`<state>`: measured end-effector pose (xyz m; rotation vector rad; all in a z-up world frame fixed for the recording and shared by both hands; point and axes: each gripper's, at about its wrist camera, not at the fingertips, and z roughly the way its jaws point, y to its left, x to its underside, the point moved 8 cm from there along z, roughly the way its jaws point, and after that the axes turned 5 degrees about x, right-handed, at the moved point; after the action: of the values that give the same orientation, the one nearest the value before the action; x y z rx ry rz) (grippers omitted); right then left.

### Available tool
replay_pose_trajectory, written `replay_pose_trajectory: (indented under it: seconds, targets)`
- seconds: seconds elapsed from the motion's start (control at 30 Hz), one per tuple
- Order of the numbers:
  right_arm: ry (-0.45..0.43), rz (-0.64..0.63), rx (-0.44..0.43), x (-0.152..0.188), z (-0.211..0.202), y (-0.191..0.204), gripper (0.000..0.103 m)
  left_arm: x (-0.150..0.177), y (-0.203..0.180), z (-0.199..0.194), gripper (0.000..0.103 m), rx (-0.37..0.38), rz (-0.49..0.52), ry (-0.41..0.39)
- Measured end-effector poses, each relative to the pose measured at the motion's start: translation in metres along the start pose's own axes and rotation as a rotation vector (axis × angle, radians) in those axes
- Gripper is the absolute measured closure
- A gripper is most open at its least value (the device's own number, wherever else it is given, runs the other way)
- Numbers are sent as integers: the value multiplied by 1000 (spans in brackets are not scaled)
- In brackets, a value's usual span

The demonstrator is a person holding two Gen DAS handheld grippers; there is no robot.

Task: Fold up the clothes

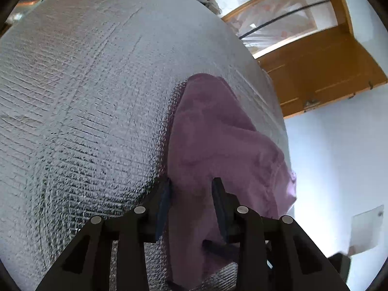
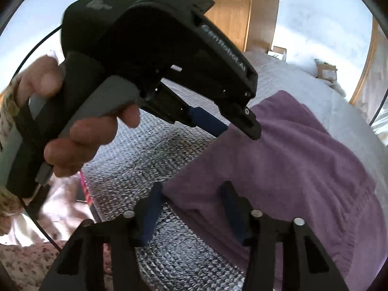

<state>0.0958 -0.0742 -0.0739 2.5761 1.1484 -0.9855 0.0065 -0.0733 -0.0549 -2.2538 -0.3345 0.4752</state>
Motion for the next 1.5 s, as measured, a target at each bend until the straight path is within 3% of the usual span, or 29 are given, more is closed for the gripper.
replay_pose_trajectory:
  seconds: [0.1, 0.23, 0.4, 0.87, 0.97, 1.0, 1.1, 1.17, 1.5]
  targets:
    - [-4, -9, 39, 0, 0, -4, 79, -5, 4, 0, 67, 36, -16, 10]
    - [-14, 20, 29, -2, -2, -11, 84, -16, -2, 8, 67, 51, -38, 19]
    - [-85, 73, -26, -10, -20, -20, 85, -24, -4, 12, 67, 70, -58, 27]
    - [-152, 145, -127, -21, -39, -36, 86, -49, -18, 42, 67, 125, -133, 38]
    - [-133, 141, -136, -23, -33, -35, 86, -53, -22, 50, 72, 117, -110, 30]
    - [-129, 139, -136, -23, -32, -33, 86, -54, -21, 51, 82, 107, -102, 25]
    - [-120, 126, -143, -25, -27, -29, 86, -56, -16, 47, 91, 100, -99, -5]
    - [-115, 121, -153, -29, -23, -25, 86, -58, -11, 40, 92, 115, -109, -31]
    - [-110, 46, -272, -61, 7, 11, 86, -68, 29, -5, 92, 25, -114, -115]
